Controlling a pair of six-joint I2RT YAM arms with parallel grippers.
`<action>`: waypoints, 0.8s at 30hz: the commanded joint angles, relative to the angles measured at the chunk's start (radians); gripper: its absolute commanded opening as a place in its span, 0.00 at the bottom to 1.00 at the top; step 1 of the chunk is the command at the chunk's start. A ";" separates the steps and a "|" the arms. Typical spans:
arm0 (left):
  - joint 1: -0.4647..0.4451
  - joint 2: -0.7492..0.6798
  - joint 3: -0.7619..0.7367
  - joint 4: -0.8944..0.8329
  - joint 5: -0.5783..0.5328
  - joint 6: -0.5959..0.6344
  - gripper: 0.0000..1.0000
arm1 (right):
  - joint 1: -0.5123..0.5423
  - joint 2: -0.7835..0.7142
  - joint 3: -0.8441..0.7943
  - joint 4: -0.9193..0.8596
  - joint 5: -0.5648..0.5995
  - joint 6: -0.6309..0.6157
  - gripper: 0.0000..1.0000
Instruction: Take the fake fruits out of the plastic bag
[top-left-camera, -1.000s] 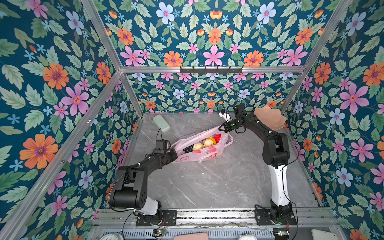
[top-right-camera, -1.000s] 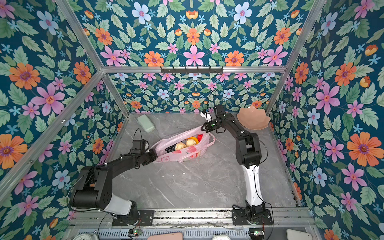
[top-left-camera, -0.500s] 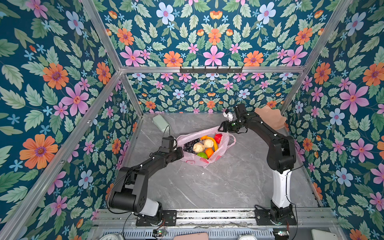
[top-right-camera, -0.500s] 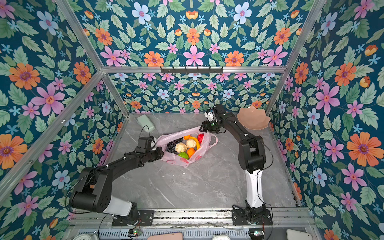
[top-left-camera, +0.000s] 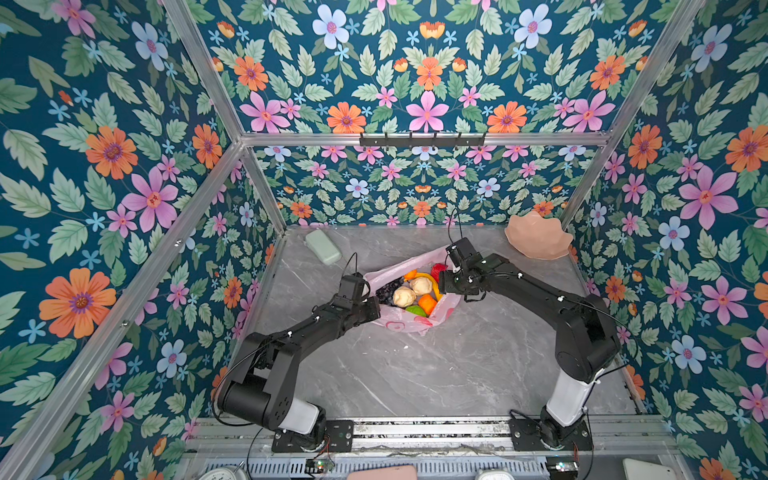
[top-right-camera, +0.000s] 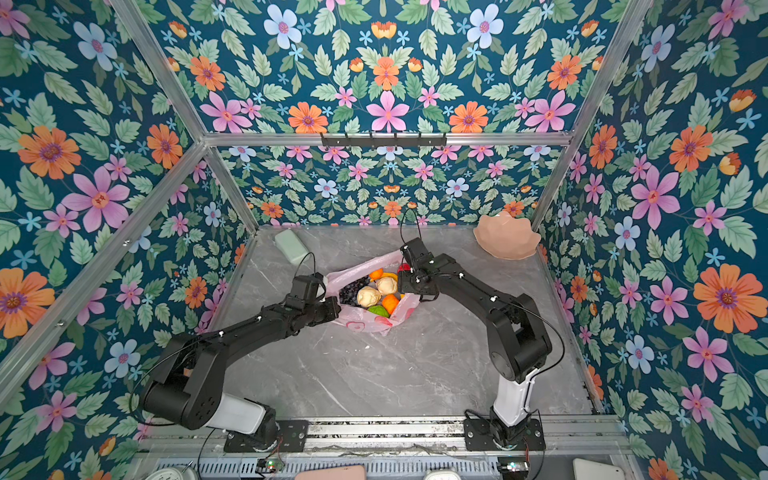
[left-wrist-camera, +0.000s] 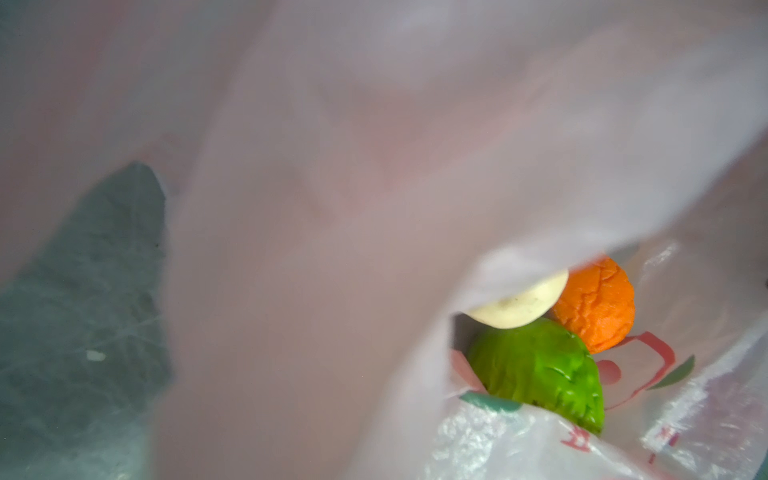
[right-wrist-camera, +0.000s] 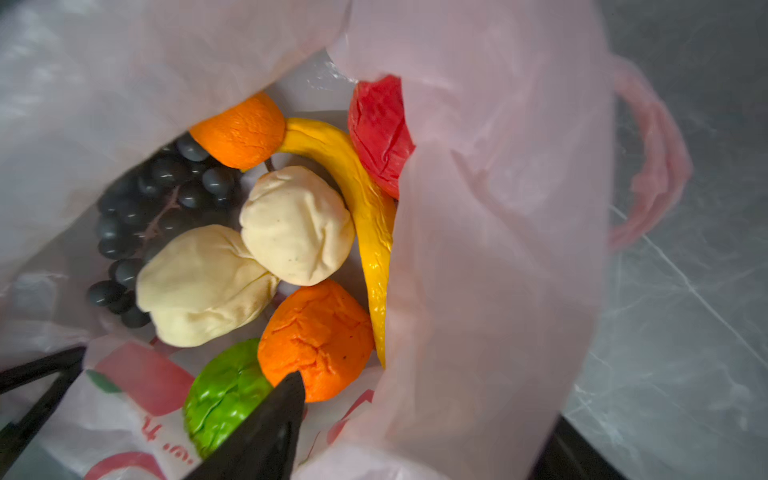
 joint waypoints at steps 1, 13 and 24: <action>-0.006 0.002 0.005 0.008 -0.001 -0.018 0.08 | 0.003 0.049 0.025 0.015 0.071 0.031 0.70; 0.078 -0.018 -0.062 0.063 0.007 -0.103 0.13 | -0.169 0.013 -0.184 0.265 -0.226 0.025 0.00; 0.005 -0.214 0.006 -0.352 -0.306 0.024 0.76 | -0.167 -0.060 -0.253 0.301 -0.260 0.003 0.00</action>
